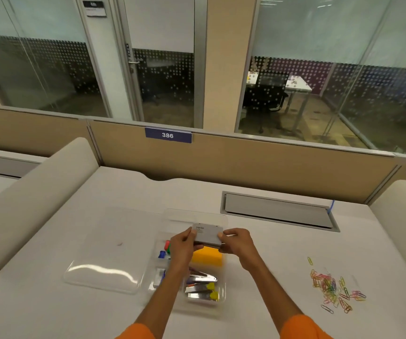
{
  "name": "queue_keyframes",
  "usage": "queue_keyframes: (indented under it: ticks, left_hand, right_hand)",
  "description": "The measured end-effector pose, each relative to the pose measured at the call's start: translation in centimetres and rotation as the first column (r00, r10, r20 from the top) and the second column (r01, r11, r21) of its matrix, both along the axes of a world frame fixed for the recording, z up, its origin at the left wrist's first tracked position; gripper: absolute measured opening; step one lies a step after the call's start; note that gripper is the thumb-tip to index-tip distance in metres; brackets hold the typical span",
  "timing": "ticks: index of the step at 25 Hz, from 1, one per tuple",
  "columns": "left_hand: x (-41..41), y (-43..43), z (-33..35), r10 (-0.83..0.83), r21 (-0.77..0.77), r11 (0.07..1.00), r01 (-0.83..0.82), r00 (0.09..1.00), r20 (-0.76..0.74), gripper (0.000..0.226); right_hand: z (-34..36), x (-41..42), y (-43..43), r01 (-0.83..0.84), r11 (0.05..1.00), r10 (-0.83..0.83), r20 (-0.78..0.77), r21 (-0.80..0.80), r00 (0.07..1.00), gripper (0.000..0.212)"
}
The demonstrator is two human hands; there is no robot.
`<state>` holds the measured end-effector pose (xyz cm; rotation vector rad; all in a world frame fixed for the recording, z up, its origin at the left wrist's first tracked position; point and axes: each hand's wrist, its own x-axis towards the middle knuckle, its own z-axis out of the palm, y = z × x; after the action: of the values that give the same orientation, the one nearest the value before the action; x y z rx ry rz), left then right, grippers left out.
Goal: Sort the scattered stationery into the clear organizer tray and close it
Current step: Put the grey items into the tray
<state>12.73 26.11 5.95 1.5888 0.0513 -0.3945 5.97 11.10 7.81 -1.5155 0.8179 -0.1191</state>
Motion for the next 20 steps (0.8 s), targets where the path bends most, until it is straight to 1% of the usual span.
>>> queue_keyframes:
  ticks: [3, 6, 8, 11, 14, 17, 20]
  left_hand:
    - [2.0, 1.1, 0.1, 0.1, 0.058, 0.993, -0.1, 0.995, 0.004, 0.021]
    - [4.5, 2.1, 0.2, 0.147, 0.127, 0.98, -0.154, 0.987, 0.065, 0.023]
    - [6.4, 2.7, 0.0, 0.128, 0.175, 0.974, -0.141, 0.988, 0.081, 0.024]
    - [9.0, 3.3, -0.9, 0.039, 0.291, 0.955, -0.062, 0.996, 0.085, 0.02]
    - [11.2, 3.2, -1.4, -0.048, 0.425, 0.905, 0.002, 0.994, 0.098, 0.023]
    - [13.2, 2.9, -1.9, -0.051, 0.522, 0.852, -0.023, 0.991, 0.126, 0.022]
    - [13.8, 2.4, -2.5, 0.002, 0.55, 0.83, -0.088, 0.988, 0.155, 0.023]
  right_hand:
    - [-0.3, 2.6, 1.7, 0.066, 0.996, -0.064, 0.03, -0.052, 0.997, 0.026]
    - [-0.9, 5.5, 3.2, 0.102, 0.991, -0.1, 0.027, -0.085, 0.995, 0.022]
    - [-1.6, 7.5, 4.0, 0.123, 0.988, -0.122, 0.014, -0.098, 0.992, 0.022]
    - [-2.7, 10.3, 4.8, 0.134, 0.981, -0.14, -0.034, -0.143, 0.99, 0.019]
    - [-4.1, 12.9, 5.3, 0.085, 0.969, -0.117, -0.128, -0.232, 0.985, 0.017]
    - [-5.0, 14.8, 5.8, 0.024, 0.963, -0.075, -0.181, -0.268, 0.981, 0.017]
    - [-5.5, 15.6, 5.6, 0.023, 0.952, -0.087, -0.197, -0.306, 0.977, 0.018]
